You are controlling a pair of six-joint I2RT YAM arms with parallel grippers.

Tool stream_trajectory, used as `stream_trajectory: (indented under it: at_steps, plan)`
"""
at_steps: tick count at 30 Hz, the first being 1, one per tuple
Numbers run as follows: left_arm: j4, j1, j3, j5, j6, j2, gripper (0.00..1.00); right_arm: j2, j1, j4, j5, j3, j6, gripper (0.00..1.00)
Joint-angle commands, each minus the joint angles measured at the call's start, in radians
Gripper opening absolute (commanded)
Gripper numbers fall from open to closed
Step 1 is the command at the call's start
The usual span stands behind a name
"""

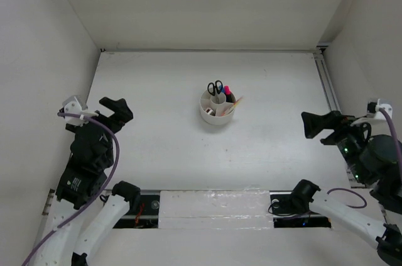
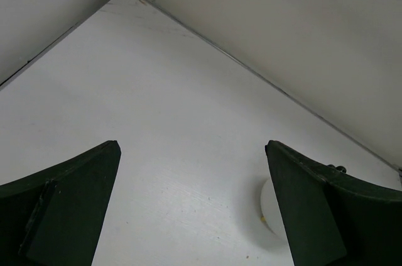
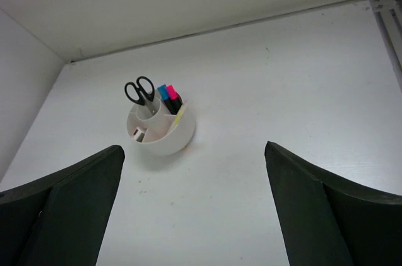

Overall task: Sort the stationery into containers
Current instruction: Reset both arms

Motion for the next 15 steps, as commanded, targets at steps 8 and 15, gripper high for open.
stream_trajectory:
  at_steps: [8,15]
  plan:
    - [0.053,0.000,-0.080,0.077,0.022,-0.042,1.00,-0.192,0.017,-0.152,-0.019,0.029,0.037,1.00]
    - [0.056,0.000,-0.069,0.114,0.022,0.006,1.00,-0.182,0.017,-0.129,-0.047,0.017,0.018,1.00]
